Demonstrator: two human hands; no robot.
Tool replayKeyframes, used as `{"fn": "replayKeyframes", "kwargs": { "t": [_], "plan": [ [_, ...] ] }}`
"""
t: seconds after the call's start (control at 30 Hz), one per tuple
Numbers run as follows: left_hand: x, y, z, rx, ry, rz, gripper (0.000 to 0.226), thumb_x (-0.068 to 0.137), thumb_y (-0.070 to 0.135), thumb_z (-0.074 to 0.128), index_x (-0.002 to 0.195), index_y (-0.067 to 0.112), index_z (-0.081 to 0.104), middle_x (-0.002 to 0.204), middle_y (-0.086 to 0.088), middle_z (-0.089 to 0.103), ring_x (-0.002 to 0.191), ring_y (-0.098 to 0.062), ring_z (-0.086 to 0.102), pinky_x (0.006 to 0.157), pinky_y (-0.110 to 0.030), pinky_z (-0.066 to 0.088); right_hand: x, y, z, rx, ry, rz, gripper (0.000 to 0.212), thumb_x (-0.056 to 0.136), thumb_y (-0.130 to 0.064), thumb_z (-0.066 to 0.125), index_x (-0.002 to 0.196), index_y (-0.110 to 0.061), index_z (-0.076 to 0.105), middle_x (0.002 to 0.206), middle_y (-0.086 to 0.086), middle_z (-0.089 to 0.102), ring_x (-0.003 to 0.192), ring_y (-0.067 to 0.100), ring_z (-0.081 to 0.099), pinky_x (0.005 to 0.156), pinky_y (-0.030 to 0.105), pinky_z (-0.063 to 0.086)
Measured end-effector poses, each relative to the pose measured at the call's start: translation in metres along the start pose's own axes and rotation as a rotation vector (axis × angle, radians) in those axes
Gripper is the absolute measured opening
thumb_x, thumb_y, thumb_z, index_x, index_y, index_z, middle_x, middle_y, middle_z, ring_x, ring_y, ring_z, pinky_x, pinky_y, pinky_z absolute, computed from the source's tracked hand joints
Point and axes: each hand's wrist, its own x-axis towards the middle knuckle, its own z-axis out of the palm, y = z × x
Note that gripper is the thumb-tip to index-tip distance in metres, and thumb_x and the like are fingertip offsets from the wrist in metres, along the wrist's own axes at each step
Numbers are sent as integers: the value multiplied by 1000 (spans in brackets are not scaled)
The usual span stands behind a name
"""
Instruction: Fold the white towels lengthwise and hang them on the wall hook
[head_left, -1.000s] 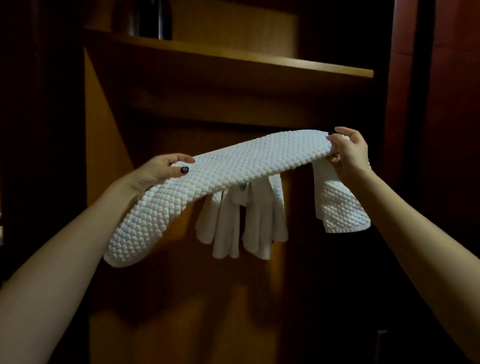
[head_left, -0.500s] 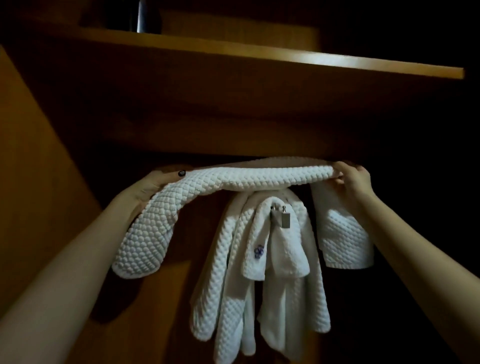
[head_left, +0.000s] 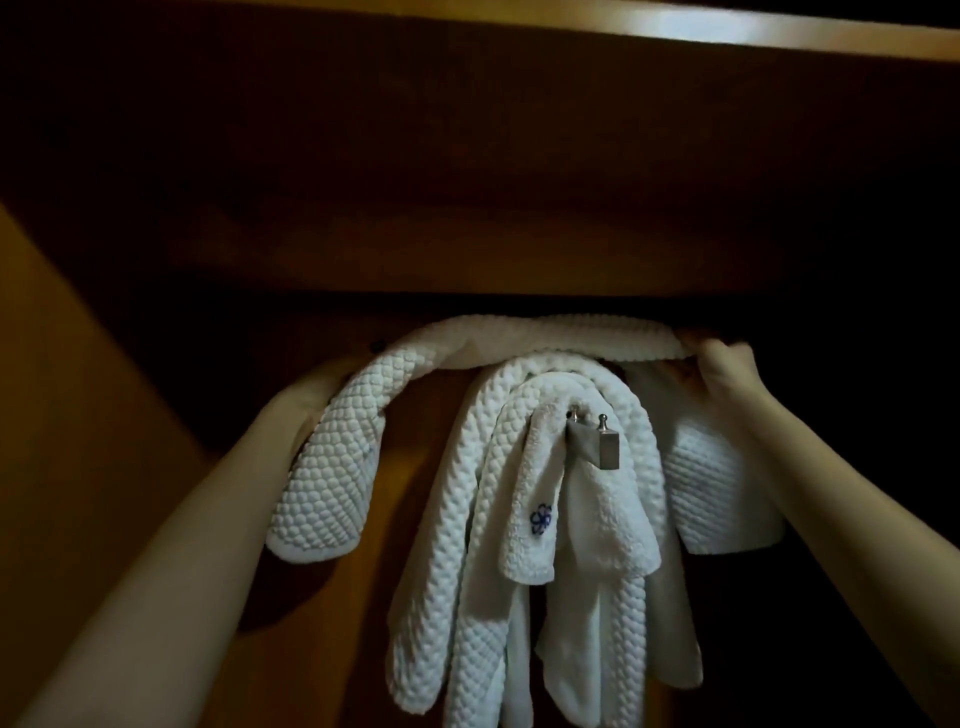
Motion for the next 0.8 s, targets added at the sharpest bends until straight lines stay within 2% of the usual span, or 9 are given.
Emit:
{"fn": "replayKeyframes", "kwargs": {
  "t": [0.1,0.17,0.23,0.3,0.37,0.47,0.53,0.67,0.8],
  "plan": [
    [-18,-30,3,-140,-89,-103,24,88,25,59,77,14,76,74,-2,69,63,-10,66,62,-22,56,-19,25,-20,-180,-43,72,15,95,-6,53,100,8,57,76,16,67,69,23,70,81,45,58],
    [-29,-48,8,-167,-161,-118,22,81,31,62,72,19,77,66,2,67,56,-8,63,54,-20,53,-32,41,-35,-220,-99,69,26,100,-18,51,114,4,54,64,3,62,56,15,62,60,31,55],
    [-36,-63,16,-170,-196,-91,22,85,31,59,74,22,75,66,4,65,55,-6,61,53,-19,51,-44,52,-47,-243,-164,14,29,103,-24,46,118,0,54,52,-9,49,44,5,44,44,20,38],
    [-42,-73,29,-121,-179,-60,18,93,29,55,90,21,71,79,0,67,65,-8,65,60,-22,52,-52,57,-59,-240,-217,-16,31,104,-26,45,124,-4,55,53,-11,50,44,5,45,42,18,37],
    [-47,-80,40,-44,-77,12,21,96,30,55,110,19,66,99,-1,71,87,-13,67,75,-29,53,-58,59,-71,-290,-159,-107,27,101,-25,50,123,-11,57,69,0,65,56,11,62,52,22,50],
    [-70,-89,48,123,199,313,20,96,36,50,104,29,67,97,10,70,94,-12,65,77,-25,51,-60,78,-102,-614,22,-320,33,92,-32,64,122,-18,58,94,1,65,79,7,63,66,21,50],
    [-94,-105,50,248,192,466,30,89,51,48,115,40,61,110,18,66,103,-2,61,82,-19,50,-63,98,-119,-729,-13,-311,45,87,-33,70,128,-22,53,107,-6,60,91,6,58,72,20,45],
    [-132,-151,47,583,168,529,76,81,59,58,146,30,33,145,4,45,130,-15,46,103,-37,42,-75,135,-143,-722,-146,-143,63,84,-28,75,139,-22,45,109,-20,53,96,4,55,70,19,42],
    [-151,-170,59,796,258,564,87,83,40,69,151,28,16,150,-3,38,130,-25,45,103,-43,42,-93,147,-159,-760,-247,-181,48,85,-26,71,127,-38,50,98,-32,61,88,-13,59,68,14,45]
  ]
}}
